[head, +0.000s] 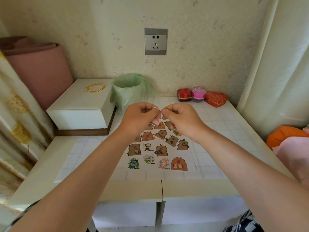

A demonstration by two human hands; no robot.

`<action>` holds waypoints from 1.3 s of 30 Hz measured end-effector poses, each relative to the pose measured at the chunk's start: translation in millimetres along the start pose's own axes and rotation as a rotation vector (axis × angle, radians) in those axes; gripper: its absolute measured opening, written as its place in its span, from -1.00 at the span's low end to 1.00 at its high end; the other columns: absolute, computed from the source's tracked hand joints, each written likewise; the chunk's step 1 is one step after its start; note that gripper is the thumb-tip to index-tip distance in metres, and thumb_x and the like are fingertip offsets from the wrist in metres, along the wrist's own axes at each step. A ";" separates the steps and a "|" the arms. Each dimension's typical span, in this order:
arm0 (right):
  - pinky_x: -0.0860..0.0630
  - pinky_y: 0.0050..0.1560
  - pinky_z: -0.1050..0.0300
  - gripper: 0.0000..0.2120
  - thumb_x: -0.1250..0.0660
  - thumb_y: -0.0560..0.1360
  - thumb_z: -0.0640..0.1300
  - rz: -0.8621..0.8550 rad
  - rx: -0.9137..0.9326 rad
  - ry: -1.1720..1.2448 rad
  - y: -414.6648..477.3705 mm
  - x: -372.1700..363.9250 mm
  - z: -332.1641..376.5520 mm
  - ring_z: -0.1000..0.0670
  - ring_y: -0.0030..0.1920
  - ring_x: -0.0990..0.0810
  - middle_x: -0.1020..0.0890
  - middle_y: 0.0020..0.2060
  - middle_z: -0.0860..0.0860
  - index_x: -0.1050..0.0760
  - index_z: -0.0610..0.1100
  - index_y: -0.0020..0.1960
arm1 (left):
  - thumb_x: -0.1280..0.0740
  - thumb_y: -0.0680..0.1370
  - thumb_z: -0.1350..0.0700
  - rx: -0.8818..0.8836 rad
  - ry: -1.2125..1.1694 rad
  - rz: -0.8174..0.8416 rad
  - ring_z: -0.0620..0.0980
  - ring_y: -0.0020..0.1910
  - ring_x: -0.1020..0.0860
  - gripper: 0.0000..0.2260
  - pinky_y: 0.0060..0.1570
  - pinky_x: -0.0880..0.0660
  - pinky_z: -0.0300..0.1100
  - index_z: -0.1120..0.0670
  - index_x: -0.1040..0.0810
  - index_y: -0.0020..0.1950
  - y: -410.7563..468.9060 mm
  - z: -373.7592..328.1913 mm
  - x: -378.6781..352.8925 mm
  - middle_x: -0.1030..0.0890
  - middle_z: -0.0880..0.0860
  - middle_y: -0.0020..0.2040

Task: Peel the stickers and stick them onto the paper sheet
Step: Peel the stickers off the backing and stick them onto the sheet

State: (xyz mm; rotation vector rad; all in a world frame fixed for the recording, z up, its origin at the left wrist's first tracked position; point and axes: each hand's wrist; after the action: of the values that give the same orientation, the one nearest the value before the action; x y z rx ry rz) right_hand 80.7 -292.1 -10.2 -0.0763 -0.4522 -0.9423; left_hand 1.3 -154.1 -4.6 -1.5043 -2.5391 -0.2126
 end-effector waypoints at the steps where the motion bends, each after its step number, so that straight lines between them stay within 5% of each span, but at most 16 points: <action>1: -0.29 -0.53 0.39 -0.79 -0.29 0.63 -0.15 -0.002 0.001 0.003 -0.2 0.1 0.4 0.17 -0.59 -0.40 -0.53 -0.58 0.21 -0.60 -0.08 -0.15 | -0.37 0.56 0.21 -0.006 0.005 -0.003 -0.16 -0.35 -0.64 -0.92 -0.30 -0.61 -0.27 0.16 -0.65 -0.06 -0.4 -0.5 -0.2 -0.66 -0.04 -0.36; 9: -0.38 -0.38 0.20 -0.71 -0.26 0.61 -0.17 -0.014 0.063 -0.101 0.9 -4.7 -4.8 0.17 -0.52 -0.40 -0.51 -0.58 0.19 -0.58 0.04 -0.25 | -0.38 0.55 0.24 -0.046 0.031 0.003 -0.14 -0.37 -0.65 -0.94 -0.41 -0.51 -0.35 0.20 -0.65 -0.06 -3.2 -0.7 -2.9 -0.67 -0.01 -0.38; 13: -0.36 -0.37 0.18 -0.69 -0.25 0.60 -0.17 -0.022 0.089 -0.113 1.6 -5.9 -6.7 0.13 -0.50 -0.38 -0.49 -0.58 0.17 -0.58 0.03 -0.28 | -0.39 0.54 0.25 -0.066 0.029 -0.003 -0.08 -0.33 -0.67 -0.95 -0.22 -0.66 -0.19 0.20 -0.65 -0.08 -1.0 2.4 -3.2 -0.68 0.03 -0.35; 18: -0.31 -0.46 0.31 -0.72 -0.25 0.61 -0.19 -0.031 0.048 -0.048 1.0 -5.7 -5.1 0.17 -0.55 -0.37 -0.47 -0.60 0.15 -0.60 -0.10 -0.25 | -0.40 0.54 0.24 -0.045 0.012 -0.006 -0.11 -0.33 -0.66 -0.95 -0.26 -0.63 -0.23 0.18 -0.66 -0.08 -0.5 2.5 -2.4 -0.68 0.03 -0.34; 23: -0.30 -0.51 0.36 -0.74 -0.27 0.63 -0.17 -0.028 -0.025 0.047 0.8 -2.7 -3.6 0.11 -0.57 -0.39 -0.52 -0.56 0.15 -0.60 -0.17 -0.20 | -0.40 0.54 0.21 -0.013 -0.038 0.012 -0.07 -0.29 -0.66 -0.93 -0.04 -0.66 0.04 0.19 -0.65 -0.01 2.7 4.9 -1.0 -0.69 0.04 -0.27; 27: -0.32 -0.51 0.35 -0.74 -0.28 0.62 -0.18 -0.057 -0.044 0.069 0.4 -3.9 -4.4 0.13 -0.55 -0.41 -0.55 -0.50 0.14 -0.62 -0.19 -0.20 | -0.47 0.51 0.10 -0.144 0.167 -0.114 -0.17 -0.27 -0.57 -0.84 -0.28 -0.54 -0.28 0.01 -0.56 0.05 2.8 10.4 -1.2 -0.61 -0.06 -0.08; 30: -0.35 -0.42 0.25 -0.72 -0.29 0.61 -0.15 -0.077 -0.024 -0.008 1.7 -6.3 -6.8 0.15 -0.55 -0.40 -0.57 -0.48 0.12 -0.63 -0.14 -0.24 | -0.49 0.48 0.06 -0.262 0.327 -0.173 -0.21 -0.36 -0.47 -0.84 -0.31 -0.42 -0.35 -0.01 -0.53 -0.06 1.8 10.9 1.4 -0.57 -0.11 -0.19; 36: -0.27 -0.44 0.39 -0.75 -0.30 0.59 -0.11 -0.158 0.077 -0.204 1.9 -9.0 -6.8 0.24 -0.50 -0.47 -0.55 -0.49 0.19 -0.59 0.04 -0.24 | -0.44 0.52 0.14 -0.161 0.199 -0.050 -0.15 -0.33 -0.64 -0.93 -0.15 -0.64 -0.07 0.04 -0.69 -0.15 -0.9 7.7 -2.1 -0.70 -0.04 -0.29; 39: -0.38 -0.36 0.21 -0.81 -0.30 0.59 -0.06 -0.184 0.135 -0.338 1.0 -10.8 -6.9 0.20 -0.41 -0.52 -0.61 -0.37 0.19 -0.62 0.08 -0.16 | -0.45 0.52 0.16 -0.053 0.085 -0.035 -0.12 -0.34 -0.67 -0.94 -0.12 -0.67 0.00 0.11 -0.72 -0.12 -2.5 3.7 -0.7 -0.72 0.00 -0.24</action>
State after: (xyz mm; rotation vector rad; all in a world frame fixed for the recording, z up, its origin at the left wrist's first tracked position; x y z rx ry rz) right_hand 78.4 -285.1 -20.7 -0.0721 -0.8457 -1.0813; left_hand -0.9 -155.1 -8.4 -1.4385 -2.5130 -0.3433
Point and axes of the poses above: each hand's wrist, its own y-axis towards the middle knuckle, its own x-axis out of the back of the hand, z = x × y
